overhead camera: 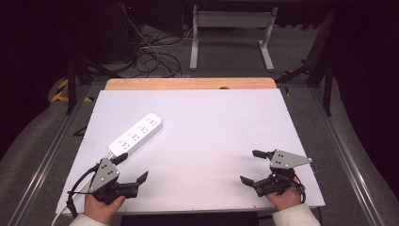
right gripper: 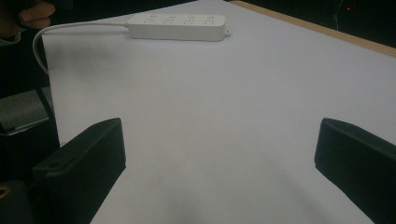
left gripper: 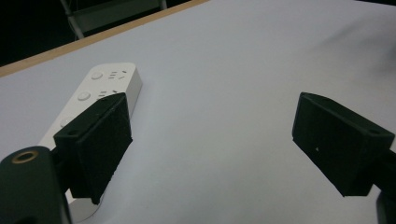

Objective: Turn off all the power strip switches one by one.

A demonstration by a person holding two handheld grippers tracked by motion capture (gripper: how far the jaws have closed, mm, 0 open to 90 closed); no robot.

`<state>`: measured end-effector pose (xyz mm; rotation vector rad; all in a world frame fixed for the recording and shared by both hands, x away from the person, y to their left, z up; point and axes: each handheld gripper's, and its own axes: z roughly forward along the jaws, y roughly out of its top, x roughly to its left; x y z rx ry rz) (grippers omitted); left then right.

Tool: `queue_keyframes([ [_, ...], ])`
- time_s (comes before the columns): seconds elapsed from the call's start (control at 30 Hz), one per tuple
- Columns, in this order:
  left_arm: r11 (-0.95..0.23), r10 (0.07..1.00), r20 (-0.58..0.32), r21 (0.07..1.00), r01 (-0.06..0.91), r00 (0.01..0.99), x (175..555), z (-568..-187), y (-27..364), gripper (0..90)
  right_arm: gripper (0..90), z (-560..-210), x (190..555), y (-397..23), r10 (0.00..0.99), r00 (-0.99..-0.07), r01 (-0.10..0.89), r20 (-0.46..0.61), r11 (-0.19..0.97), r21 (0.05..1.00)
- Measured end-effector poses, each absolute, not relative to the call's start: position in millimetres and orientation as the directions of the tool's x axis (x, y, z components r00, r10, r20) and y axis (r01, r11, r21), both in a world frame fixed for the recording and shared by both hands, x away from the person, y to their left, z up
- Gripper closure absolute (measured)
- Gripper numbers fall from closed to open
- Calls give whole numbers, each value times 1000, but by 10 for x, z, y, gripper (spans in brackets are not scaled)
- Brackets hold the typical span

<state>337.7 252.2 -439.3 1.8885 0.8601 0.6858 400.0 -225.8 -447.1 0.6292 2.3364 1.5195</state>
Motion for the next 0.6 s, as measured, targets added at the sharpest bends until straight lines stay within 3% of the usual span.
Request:
queue_keyframes([
  [0.07, -328, 799, 109, 903, 277, 591, 3367, -4389, 2513, 128, 25, -4470, 3998, -2258, 502, -865, 203, 0, 350, 914],
  [0.17, -314, 787, 86, 908, 277, 611, 3379, -4367, 2543, 251, 25, -4473, 3994, -2249, 497, -868, 206, 4, 353, 913],
  [0.23, -315, 784, 87, 908, 275, 614, 3387, -4363, 2561, 275, 25, -4477, 3999, -2244, 493, -870, 207, 4, 357, 911],
  [0.4, -312, 795, 97, 912, 266, 599, 3386, -4319, 2565, 282, 25, -4484, 3996, -2216, 484, -875, 202, 1, 364, 909],
  [0.47, -321, 787, 97, 908, 270, 609, 3401, -4285, 2579, 337, 25, -4485, 3997, -2215, 485, -875, 205, 3, 363, 909],
  [0.6, -353, 783, 120, 893, 278, 610, 3431, -4237, 2563, 322, 25, -4487, 4001, -2218, 485, -874, 207, 7, 360, 910],
])
